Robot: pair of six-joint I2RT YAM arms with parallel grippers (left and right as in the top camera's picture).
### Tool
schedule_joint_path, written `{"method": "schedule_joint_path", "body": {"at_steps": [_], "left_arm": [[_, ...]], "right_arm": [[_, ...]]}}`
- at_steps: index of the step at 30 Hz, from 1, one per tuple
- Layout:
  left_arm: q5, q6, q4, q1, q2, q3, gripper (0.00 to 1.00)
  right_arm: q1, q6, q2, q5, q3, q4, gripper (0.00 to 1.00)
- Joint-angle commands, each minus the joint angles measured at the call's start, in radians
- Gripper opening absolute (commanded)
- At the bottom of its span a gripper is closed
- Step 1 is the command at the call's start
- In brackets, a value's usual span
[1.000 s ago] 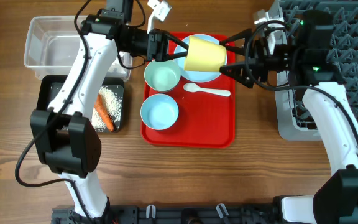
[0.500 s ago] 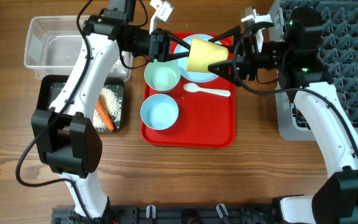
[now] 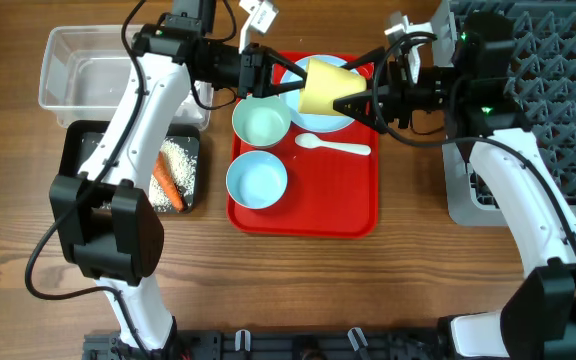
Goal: Sort waste into correct bins and load items into the dishwasher rack
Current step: 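Reach the right gripper to the held yellow cup and grasp it, then release the cup from the left gripper and pull it right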
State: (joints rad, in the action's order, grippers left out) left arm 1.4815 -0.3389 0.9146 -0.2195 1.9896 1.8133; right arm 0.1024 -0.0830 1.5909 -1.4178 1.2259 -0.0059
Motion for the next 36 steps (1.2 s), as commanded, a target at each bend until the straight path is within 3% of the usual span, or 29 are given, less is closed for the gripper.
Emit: {"method": "schedule_joint_path", "body": {"at_steps": [1, 10, 29, 36], "left_arm": [[0.052, -0.021, 0.001, -0.009, -0.011, 0.010, 0.04], [0.051, -0.021, -0.010, -0.009, -0.011, 0.010, 0.04], [0.029, -0.020, -0.009, -0.009, -0.011, 0.010, 0.04], [0.029, -0.021, -0.009, -0.008, -0.011, 0.010, 0.10]], "right_arm": [[0.003, 0.005, 0.036, 0.013, 0.009, 0.003, 0.75], [0.003, 0.001, 0.036, -0.022, 0.010, 0.019, 0.68], [-0.063, -0.037, 0.036, -0.136, 0.010, 0.073, 0.65], [-0.078, -0.028, 0.036, -0.155, 0.010, 0.073, 0.65]]}}
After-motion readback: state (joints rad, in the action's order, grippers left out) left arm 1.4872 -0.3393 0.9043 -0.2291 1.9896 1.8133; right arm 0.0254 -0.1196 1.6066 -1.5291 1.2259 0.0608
